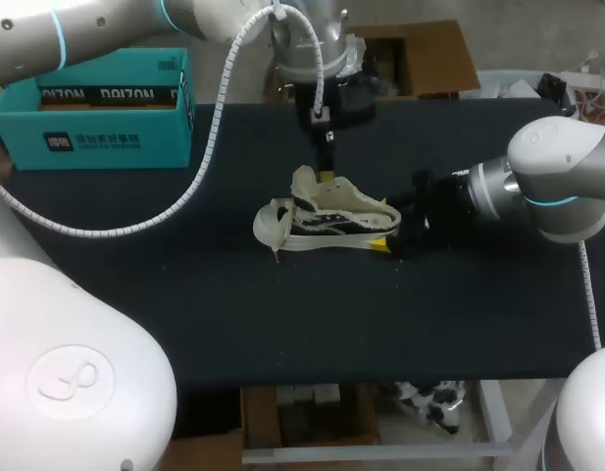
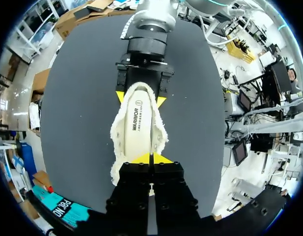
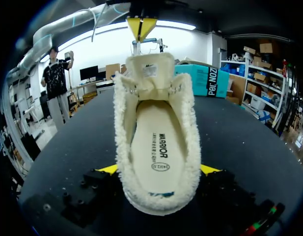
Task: Open the shoe tongue, take the insole out of the shoe, put the insole back into the shoe, and pack the shoe into the shoebox
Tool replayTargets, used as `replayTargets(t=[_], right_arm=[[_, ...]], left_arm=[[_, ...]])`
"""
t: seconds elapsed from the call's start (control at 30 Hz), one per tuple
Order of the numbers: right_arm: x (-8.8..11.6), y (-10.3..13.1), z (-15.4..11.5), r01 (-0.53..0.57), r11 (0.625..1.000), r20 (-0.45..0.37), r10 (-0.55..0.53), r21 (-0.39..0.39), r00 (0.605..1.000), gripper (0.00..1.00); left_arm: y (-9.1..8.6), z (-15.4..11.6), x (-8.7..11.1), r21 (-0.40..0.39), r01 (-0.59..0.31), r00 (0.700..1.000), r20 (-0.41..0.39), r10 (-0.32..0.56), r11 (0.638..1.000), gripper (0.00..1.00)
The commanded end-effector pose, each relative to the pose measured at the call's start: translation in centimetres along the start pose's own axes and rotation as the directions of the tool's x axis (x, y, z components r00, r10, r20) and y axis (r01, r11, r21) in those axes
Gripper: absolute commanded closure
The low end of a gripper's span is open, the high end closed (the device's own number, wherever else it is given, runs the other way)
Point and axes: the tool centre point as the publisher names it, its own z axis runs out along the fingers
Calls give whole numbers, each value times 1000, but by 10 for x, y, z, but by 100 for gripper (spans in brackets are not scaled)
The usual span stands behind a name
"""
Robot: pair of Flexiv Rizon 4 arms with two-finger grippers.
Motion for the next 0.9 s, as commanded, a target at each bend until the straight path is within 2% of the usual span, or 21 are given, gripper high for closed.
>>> replayTargets(t=[0.03, 0.13, 0.27, 0.6, 0.77, 0.9], right_arm=[[-1, -3, 1, 1, 1000, -1, -1, -4, 1000, 100], [-1, -3, 1, 1, 1000, -1, -1, -4, 1000, 100], [-1, -3, 1, 1, 1000, -1, -1, -4, 1000, 100], [-1, -3, 1, 1, 1000, -1, -1, -4, 1000, 100], [-1, -3, 1, 1, 1000, -1, -1, -4, 1000, 100], [-1, -3, 1, 1, 1000, -1, -1, -4, 1000, 100]], left_arm=[[-9, 28, -14, 6, -178, 984, 5, 178, 984, 100], [-8, 42, -18, 32, -187, 982, -17, 188, 982, 100], [-9, 56, -13, 58, -210, 978, -4, 211, 976, 100], [-10, 92, -9, 43, -194, 980, -31, 195, 980, 100], [-5, 101, -6, 56, -190, 978, -73, 194, 980, 100], [1, 107, -5, 35, -182, 978, -95, 184, 983, 100]])
